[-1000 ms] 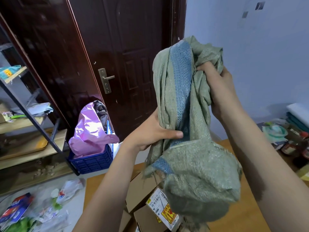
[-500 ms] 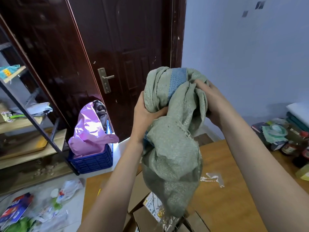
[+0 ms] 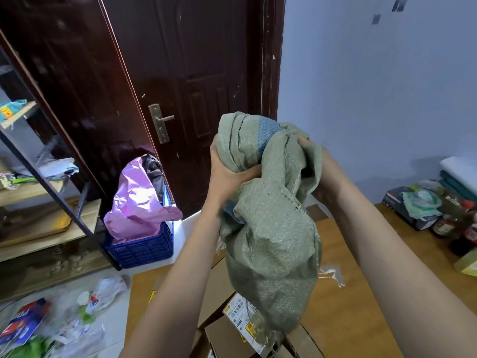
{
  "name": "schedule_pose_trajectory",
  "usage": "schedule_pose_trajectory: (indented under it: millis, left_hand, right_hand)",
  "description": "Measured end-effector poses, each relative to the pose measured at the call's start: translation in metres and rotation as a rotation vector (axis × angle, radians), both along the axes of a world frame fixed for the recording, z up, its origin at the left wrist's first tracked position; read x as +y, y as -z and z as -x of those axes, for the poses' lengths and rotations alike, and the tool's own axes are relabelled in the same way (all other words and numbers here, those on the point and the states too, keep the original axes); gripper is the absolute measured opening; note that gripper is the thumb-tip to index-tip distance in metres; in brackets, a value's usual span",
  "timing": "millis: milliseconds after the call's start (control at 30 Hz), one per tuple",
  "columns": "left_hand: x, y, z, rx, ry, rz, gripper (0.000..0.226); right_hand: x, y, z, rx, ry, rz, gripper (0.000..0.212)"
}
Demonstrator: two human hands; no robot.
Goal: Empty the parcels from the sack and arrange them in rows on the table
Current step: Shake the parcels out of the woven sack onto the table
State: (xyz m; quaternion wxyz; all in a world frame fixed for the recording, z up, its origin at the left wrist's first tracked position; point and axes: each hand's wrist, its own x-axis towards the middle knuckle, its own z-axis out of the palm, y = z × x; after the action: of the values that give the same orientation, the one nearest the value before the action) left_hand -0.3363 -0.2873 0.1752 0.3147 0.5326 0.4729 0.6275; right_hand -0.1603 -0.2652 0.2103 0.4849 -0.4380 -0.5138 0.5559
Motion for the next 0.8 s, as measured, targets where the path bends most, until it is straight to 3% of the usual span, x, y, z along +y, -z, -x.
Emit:
schedule_pose_trajectory:
  millis: [33, 133, 267, 400, 467, 500, 567, 733, 800]
  left_hand:
    - [0.000, -0.002, 0.000, -0.006, 0.035, -0.010, 0.122]
    - [0.001, -0.007, 0.002, -0.046, 0.052, -0.001, 0.140]
    - [0.002, -0.008, 0.010, -0.030, 0.014, -0.001, 0.130]
    - [0.000, -0.010, 0.011, -0.055, -0.056, -0.005, 0.115]
    - [0.001, -0.008, 0.011, -0.099, -0.124, 0.004, 0.108]
    - [0.002, -0.007, 0.012, -0.111, -0.157, 0.018, 0.105]
    - [0.002, -0.003, 0.013, -0.121, -0.200, 0.046, 0.102]
    - [0.004, -0.001, 0.007, -0.237, -0.149, 0.108, 0.092]
    - [0.002, -0.005, 0.004, -0.415, -0.034, 0.168, 0.081]
  right_hand:
    - [-0.004, 0.000, 0.002, 0.010, -0.021, -0.004, 0.018]
    - [-0.015, -0.001, 0.002, 0.016, -0.059, 0.005, 0.028]
    - [-0.011, -0.014, -0.006, -0.177, -0.227, -0.011, 0.027]
    - [-0.003, -0.019, -0.008, -0.385, -0.150, 0.059, 0.069]
    - [-0.004, -0.023, -0.009, -0.400, 0.028, -0.108, 0.073]
    - [-0.005, -0.026, -0.010, -0.339, 0.079, -0.211, 0.064]
    - [-0.014, -0.033, -0.011, -0.285, 0.047, -0.371, 0.058]
    - [-0.023, -0.036, -0.002, -0.837, -0.293, -0.655, 0.126]
    - [-0.015, -0.025, 0.005, -0.794, -0.213, -0.671, 0.144]
